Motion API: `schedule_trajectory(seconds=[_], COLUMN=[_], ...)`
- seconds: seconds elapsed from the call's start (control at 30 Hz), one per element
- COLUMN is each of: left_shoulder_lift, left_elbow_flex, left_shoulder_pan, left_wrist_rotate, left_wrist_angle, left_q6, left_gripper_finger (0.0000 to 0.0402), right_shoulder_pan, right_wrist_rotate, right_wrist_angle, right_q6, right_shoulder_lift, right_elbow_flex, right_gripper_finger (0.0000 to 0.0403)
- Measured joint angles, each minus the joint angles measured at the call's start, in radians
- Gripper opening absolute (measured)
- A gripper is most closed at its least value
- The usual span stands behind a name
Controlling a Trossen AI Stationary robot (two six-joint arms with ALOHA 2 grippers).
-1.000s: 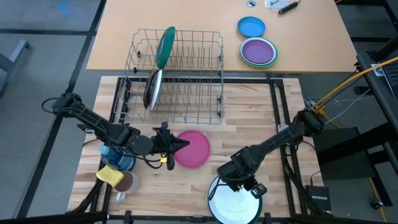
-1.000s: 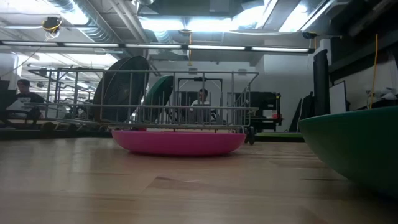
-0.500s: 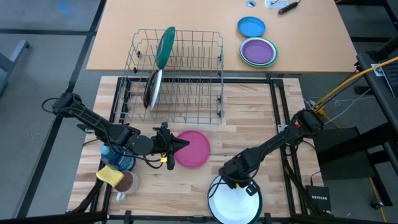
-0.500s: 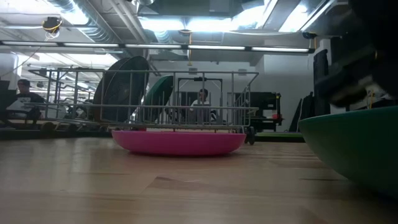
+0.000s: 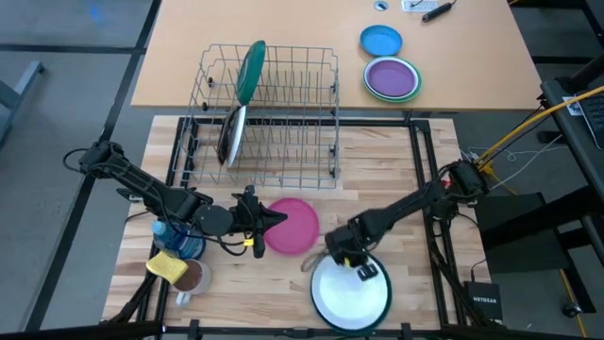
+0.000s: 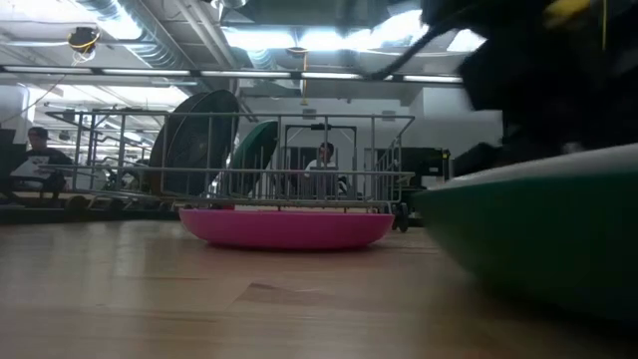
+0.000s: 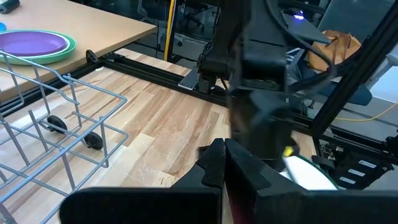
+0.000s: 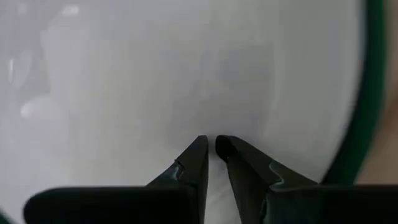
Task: Sort dishes
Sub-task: Move the stacked plates to the center
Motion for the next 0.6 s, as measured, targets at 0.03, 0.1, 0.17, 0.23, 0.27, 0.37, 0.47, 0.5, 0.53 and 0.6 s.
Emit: schedule_trajectory(seconds=[0.03, 0.1, 0.17, 0.23, 0.27, 0.37, 0.47, 0.5, 0.53, 0.6], left_shoulder_lift=[0.000, 0.000, 0.000, 0.000, 0.000, 0.000, 0.000, 0.000, 0.000, 0.000], left_elbow_flex=[0.000, 0.000, 0.000, 0.000, 0.000, 0.000, 0.000, 0.000, 0.000, 0.000], left_shoulder_pan=[0.000, 0.000, 0.000, 0.000, 0.000, 0.000, 0.000, 0.000, 0.000, 0.000], left_wrist_rotate=[0.000, 0.000, 0.000, 0.000, 0.000, 0.000, 0.000, 0.000, 0.000, 0.000], left_wrist_angle=[0.000, 0.000, 0.000, 0.000, 0.000, 0.000, 0.000, 0.000, 0.000, 0.000], left_q6=[0.000, 0.000, 0.000, 0.000, 0.000, 0.000, 0.000, 0.000, 0.000, 0.000], left_gripper_finger=[0.0000, 0.0000, 0.0000, 0.0000, 0.0000, 0.0000, 0.0000, 0.0000, 0.0000, 0.0000], right_shoulder_pan=[-0.023, -0.070, -0.118, -0.165, -0.187, -0.243, -0.284, -0.293, -0.299, -0.304], right_wrist_rotate=[0.003, 0.009, 0.012, 0.021, 0.027, 0.047, 0.067, 0.080, 0.102, 0.131], right_wrist_angle=[0.010, 0.027, 0.047, 0.052, 0.042, 0.013, -0.030, -0.058, -0.093, -0.177], right_q6=[0.010, 0.017, 0.018, 0.018, 0.018, 0.018, 0.015, 0.014, 0.012, -0.004], right_shoulder_lift=[0.000, 0.001, -0.001, -0.001, -0.001, 0.005, 0.006, 0.006, 0.006, 0.006], right_elbow_flex=[0.000, 0.000, -0.001, 0.009, 0.018, 0.064, 0.134, 0.162, 0.191, 0.249], right_gripper_finger=[0.0064, 0.0064, 0.0064, 0.0064, 0.0064, 0.0064, 0.0065, 0.0065, 0.0065, 0.0065])
